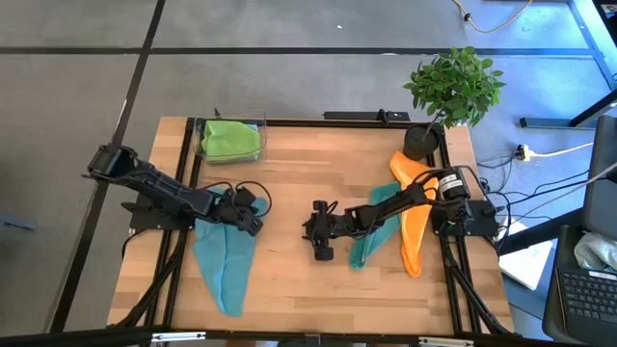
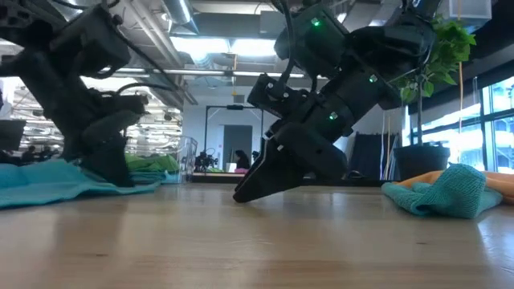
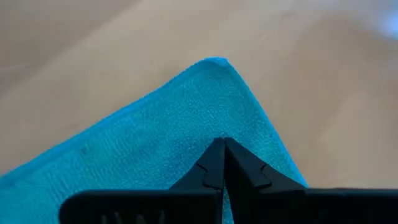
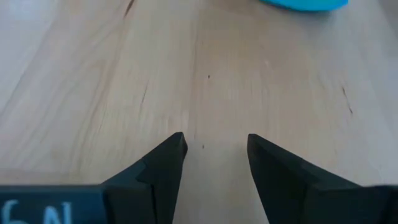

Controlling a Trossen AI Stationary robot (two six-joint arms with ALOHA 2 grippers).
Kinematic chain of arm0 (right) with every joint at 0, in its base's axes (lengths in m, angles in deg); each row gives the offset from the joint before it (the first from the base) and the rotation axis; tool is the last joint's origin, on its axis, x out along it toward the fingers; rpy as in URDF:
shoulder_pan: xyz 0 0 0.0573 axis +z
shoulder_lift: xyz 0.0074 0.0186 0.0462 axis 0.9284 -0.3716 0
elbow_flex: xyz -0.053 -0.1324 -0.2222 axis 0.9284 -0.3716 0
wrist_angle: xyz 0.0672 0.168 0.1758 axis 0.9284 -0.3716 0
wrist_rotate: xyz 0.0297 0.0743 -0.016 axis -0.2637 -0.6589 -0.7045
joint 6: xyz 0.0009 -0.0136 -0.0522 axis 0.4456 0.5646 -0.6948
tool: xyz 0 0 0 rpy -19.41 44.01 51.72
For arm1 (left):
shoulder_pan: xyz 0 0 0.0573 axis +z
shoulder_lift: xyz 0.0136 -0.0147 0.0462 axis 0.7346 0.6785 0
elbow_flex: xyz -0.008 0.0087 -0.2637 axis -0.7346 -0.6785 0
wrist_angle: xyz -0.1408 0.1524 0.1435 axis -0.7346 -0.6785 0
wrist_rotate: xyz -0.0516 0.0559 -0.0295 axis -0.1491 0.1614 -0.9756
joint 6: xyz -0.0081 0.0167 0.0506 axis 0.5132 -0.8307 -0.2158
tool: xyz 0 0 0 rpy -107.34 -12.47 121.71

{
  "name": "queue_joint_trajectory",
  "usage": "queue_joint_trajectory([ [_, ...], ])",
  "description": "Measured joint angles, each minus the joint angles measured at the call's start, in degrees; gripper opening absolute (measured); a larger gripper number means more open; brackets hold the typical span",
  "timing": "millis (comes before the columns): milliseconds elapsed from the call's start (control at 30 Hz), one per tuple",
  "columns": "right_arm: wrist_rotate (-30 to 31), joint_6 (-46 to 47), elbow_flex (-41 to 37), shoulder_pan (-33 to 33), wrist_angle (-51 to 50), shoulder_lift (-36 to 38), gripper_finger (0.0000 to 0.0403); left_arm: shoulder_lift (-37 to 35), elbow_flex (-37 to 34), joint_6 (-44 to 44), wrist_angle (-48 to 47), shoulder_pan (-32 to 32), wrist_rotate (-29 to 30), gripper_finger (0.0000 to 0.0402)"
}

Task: Fold microfiber towels
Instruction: Fold the light blue microfiber cloth

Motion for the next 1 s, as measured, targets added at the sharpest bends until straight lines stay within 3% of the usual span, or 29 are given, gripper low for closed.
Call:
queue_joint_trajectory([
  [267,2.8,7.0,0.0,3.6,-3.7,0.1,0.0184,6.9,1.1,-6.4,18.0,-2.1,-4.6,0.0002],
  [467,8.0,8.2,0.0,8.8,-6.2,0.2,0.0184,15.1,8.6,-14.9,19.6,-4.9,-4.7,0.0003],
  [667,18.3,-1.7,-0.1,13.1,-6.1,0.0,0.0184,20.7,18.1,-29.5,17.5,-4.0,-8.8,0.0002],
  [833,24.3,-8.1,-0.2,16.0,-4.6,0.0,0.0184,21.0,22.6,-30.6,11.4,-2.6,-10.3,0.0003],
  [1000,24.5,-9.5,-0.2,16.0,-4.3,0.0,0.0184,21.0,25.2,-33.1,10.1,-3.4,-10.7,0.0001],
])
